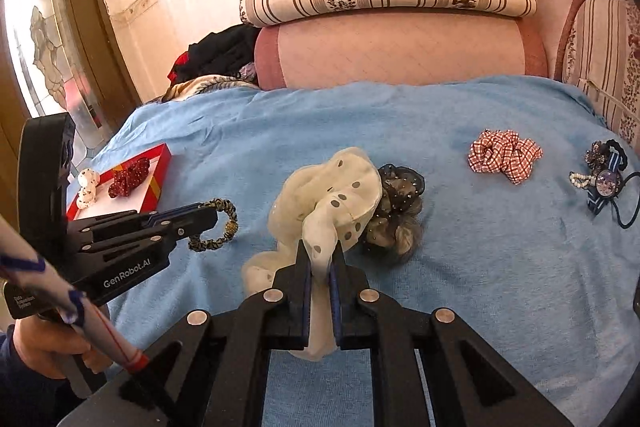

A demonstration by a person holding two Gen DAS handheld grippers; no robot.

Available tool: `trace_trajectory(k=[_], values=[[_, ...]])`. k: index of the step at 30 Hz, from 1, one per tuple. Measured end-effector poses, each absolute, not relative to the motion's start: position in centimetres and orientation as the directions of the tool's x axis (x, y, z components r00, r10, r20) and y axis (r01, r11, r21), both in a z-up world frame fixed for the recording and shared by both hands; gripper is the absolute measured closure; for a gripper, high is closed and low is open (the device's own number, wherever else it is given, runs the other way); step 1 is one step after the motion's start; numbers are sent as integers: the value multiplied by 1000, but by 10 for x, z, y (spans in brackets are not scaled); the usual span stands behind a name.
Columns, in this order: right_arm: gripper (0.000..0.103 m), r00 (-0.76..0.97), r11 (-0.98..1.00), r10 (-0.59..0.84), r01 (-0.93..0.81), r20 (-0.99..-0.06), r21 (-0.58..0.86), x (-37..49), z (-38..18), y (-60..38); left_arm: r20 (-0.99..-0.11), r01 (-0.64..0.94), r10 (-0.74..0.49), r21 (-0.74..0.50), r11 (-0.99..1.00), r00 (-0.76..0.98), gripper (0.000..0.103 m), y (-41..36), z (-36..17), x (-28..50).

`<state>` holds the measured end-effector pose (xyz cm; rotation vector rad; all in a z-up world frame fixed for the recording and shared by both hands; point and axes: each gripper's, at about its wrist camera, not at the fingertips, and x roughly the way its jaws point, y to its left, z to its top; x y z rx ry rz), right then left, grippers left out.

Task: Organize jewelry
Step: 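Lift the cream polka-dot scrunchie with the right gripper while the left holds the hair tie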

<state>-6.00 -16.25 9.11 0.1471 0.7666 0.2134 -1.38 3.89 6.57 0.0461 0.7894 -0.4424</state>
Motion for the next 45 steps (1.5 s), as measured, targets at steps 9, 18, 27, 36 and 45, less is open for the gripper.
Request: trace_trajectory(k=[9, 18, 27, 36, 45], values=[[95, 727, 964, 256, -142, -638, 225, -64, 96, -163, -678, 395, -339, -78, 916, 652, 94, 35, 71, -18], [95, 734, 962, 260, -142, -627, 233, -66, 96, -163, -666, 391, -295, -5, 921, 686, 94, 30, 72, -23], [95, 735, 962, 260, -146, -626, 229, -67, 96, -162, -660, 390, -274, 32, 920, 700, 94, 28, 71, -25], [94, 734, 962, 264, -152, -626, 227, -68, 97, -160, -662, 388, -270, 35, 921, 699, 94, 27, 70, -25], [95, 734, 965, 255, -148, -629, 218, -67, 95, -159, -663, 390, -271, 33, 920, 697, 94, 28, 69, -24]])
